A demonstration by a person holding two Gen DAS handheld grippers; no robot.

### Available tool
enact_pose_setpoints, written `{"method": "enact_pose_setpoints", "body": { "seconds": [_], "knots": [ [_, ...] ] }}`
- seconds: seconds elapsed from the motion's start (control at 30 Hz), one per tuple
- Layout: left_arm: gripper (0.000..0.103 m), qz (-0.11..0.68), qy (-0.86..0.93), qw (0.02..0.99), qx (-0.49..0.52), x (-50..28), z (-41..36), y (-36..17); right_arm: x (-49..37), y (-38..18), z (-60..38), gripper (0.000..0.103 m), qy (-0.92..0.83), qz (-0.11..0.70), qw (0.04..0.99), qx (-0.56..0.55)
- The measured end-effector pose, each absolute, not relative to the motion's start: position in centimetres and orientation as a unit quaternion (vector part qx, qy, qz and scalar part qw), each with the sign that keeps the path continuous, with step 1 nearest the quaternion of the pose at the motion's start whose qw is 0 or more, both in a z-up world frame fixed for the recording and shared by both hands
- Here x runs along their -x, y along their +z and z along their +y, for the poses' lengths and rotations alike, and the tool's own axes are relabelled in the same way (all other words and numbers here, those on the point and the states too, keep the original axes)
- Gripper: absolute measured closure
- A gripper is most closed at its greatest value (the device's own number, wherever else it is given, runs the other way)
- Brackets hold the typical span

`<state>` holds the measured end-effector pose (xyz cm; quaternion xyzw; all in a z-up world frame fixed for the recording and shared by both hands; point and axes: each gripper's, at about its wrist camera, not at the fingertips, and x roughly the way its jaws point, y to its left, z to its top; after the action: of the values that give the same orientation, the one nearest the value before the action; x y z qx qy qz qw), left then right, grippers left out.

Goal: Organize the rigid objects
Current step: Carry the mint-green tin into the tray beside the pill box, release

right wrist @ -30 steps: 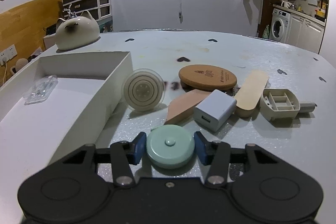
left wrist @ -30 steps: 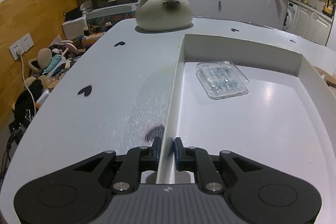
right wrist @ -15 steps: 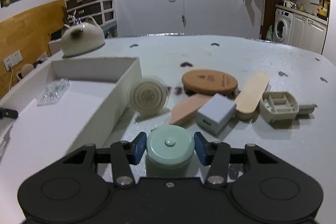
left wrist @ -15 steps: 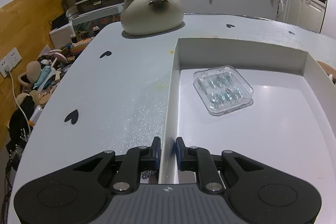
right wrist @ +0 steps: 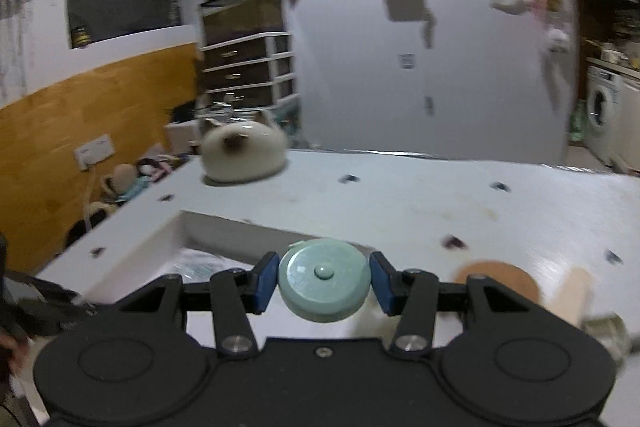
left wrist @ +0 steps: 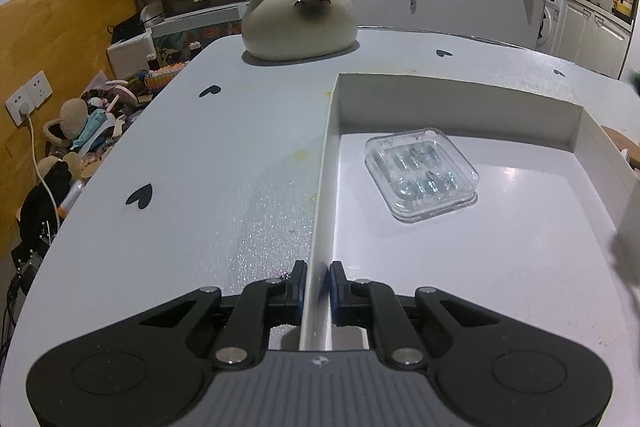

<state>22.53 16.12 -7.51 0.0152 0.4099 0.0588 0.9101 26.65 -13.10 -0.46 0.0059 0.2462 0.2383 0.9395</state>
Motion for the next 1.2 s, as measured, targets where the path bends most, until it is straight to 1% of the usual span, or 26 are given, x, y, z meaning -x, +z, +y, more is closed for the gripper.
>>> {"method": "enact_pose_setpoints", "body": {
  "seconds": [0.13, 0.33, 0.53, 0.8, 0.93, 1.0, 1.07, 1.13, 1.2],
  "knots": [
    [0.091, 0.410, 0.063, 0.910, -0.022, -22.7, 15.9, -7.5, -29.5, -0.2, -9.6, 0.053, 0.278, 0.280, 0.919, 0.003],
    [0.091, 0.408, 0.062, 0.911, -0.022, -22.6, 16.0, -7.6, -33.7, -2.8, -4.9, 0.053, 0.279, 0.377, 0.883, 0.011],
    [0.093, 0.412, 0.054, 0.910, -0.006, -22.7, 16.5, -7.6, -35.6, -5.0, -2.8, 0.053, 0.259, 0.423, 0.868, 0.026],
    [0.093, 0.410, 0.053, 0.911, 0.001, -22.6, 16.7, -7.6, -36.9, -7.0, -2.0, 0.053, 0.252, 0.438, 0.863, 0.025],
    [0.093, 0.408, 0.054, 0.911, -0.014, -22.6, 16.3, -7.7, -36.5, -7.7, -1.6, 0.051, 0.247, 0.432, 0.867, 0.025],
    [0.093, 0.407, 0.054, 0.912, -0.011, -22.6, 16.5, -7.7, -36.2, -7.7, -1.7, 0.045, 0.245, 0.429, 0.869, 0.021],
    [0.093, 0.407, 0.053, 0.912, -0.004, -22.6, 16.6, -7.7, -35.8, -7.5, -1.9, 0.042, 0.239, 0.426, 0.873, 0.013],
    [0.093, 0.407, 0.054, 0.912, -0.005, -22.6, 16.5, -7.7, -35.2, -7.0, -2.5, 0.041, 0.229, 0.419, 0.878, 0.005],
    [0.093, 0.406, 0.055, 0.912, -0.004, -22.6, 16.6, -7.7, -34.2, -6.3, -3.1, 0.037, 0.227, 0.408, 0.884, -0.004]
  ]
}}
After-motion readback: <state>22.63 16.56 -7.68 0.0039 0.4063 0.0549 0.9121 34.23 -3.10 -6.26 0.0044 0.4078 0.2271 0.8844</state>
